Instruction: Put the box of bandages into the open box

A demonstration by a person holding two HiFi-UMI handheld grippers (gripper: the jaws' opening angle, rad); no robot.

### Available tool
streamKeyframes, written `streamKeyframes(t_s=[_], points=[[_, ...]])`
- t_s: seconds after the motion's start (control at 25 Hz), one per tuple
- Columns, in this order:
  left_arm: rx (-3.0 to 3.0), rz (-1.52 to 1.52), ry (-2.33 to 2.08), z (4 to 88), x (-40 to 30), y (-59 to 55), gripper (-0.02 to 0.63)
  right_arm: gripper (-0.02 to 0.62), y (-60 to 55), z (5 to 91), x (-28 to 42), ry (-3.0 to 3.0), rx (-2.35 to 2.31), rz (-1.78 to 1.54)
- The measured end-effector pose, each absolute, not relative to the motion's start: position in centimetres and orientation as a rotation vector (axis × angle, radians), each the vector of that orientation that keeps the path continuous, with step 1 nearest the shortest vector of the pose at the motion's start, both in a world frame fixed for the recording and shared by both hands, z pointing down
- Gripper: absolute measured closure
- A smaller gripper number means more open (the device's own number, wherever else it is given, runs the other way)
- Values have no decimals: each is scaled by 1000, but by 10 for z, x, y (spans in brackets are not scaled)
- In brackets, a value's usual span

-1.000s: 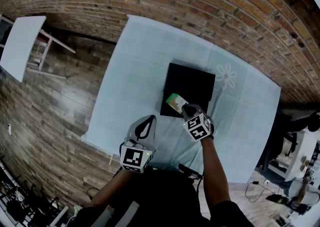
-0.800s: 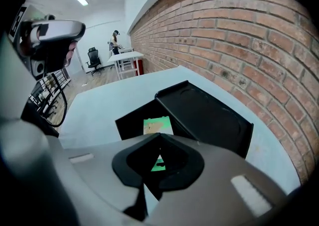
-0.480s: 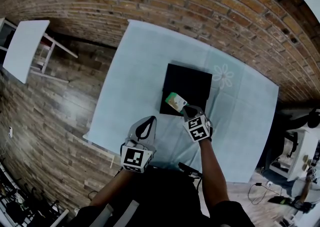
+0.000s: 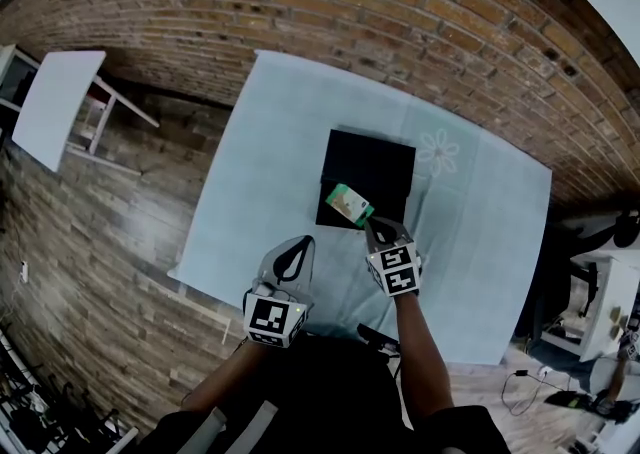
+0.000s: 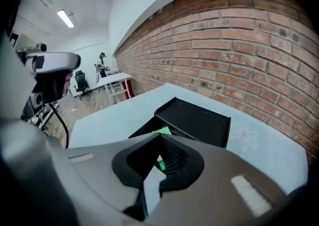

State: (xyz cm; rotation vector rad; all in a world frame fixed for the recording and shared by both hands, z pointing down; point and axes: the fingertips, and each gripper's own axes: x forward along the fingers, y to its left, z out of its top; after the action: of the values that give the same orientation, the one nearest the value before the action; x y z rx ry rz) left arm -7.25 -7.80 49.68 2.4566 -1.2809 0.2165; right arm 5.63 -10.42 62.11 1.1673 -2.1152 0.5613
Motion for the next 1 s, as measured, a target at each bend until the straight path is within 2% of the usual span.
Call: streamKeyframes(t_s=[0.64, 1.0], points=[[2523, 157, -1302, 463, -60, -53, 606, 595, -44, 505, 77, -2375, 1577, 548], [2512, 174, -1315, 468, -53, -36, 606, 594, 1, 466, 70, -2453, 1706, 425]])
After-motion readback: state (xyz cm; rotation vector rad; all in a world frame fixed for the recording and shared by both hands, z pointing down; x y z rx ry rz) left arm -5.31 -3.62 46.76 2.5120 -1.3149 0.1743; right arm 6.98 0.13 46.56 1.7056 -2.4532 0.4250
